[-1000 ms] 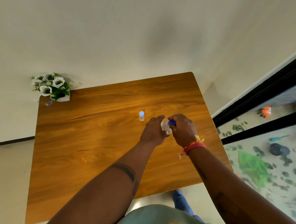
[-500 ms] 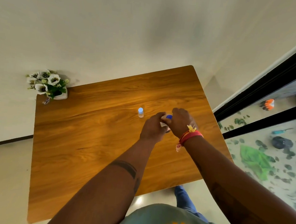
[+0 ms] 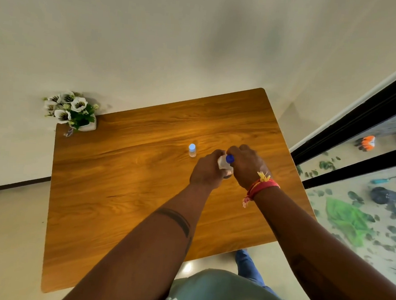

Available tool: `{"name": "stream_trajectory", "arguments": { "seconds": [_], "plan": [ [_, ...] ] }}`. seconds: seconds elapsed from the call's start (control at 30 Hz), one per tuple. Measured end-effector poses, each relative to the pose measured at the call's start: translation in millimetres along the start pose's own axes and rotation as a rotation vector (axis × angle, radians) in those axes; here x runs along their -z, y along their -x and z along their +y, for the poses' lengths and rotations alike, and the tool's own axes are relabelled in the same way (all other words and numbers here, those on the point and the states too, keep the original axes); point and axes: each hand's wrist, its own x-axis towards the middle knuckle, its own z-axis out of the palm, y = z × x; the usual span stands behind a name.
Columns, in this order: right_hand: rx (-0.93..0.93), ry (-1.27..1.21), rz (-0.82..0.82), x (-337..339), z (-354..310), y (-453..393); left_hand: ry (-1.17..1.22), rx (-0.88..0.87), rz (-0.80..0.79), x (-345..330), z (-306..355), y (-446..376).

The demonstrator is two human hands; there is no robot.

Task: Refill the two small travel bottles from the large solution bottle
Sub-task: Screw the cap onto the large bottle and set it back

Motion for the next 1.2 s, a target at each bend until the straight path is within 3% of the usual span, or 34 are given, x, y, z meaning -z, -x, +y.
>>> {"name": "stream_trajectory", "arguments": {
  "seconds": [0.13, 0.3, 0.47, 0.63, 0.87, 1.07, 1.2],
  "plan": [
    [-0.12, -0.061, -0.028, 3.3, -1.9, -5.5, 0.0, 0.018, -0.015, 2.2, 1.2, -0.9],
    [0.011, -0.013, -0.023, 2.8, 0.0, -3.3, 0.021, 0.016, -0.002, 2.5, 2.3, 0.3],
    [-0.126, -0.101, -0.001, 1.5, -5.3, -5.5, -0.014, 0.024, -0.001, 3.2, 3.5, 1.3],
    [0.008, 0.02, -0.006, -1.1, -3.5, 4.6, -0.03, 0.002, -0.011, 4.9, 3.1, 0.1],
    [-0.149, -0.086, -0.026, 1.2, -2.0, -7.2, 0.003, 0.033, -0.021, 4.6, 2.7, -1.8],
    [0.048, 0.001, 0.004, -5.2, 7.1, 2.7, 0.01, 0.032, -0.014, 3.8, 2.2, -1.1],
    [-0.038, -0.065, 0.027, -7.8, 3.6, -1.3, 0.007, 0.04, -0.019, 3.9, 3.1, -0.7]
  ]
}}
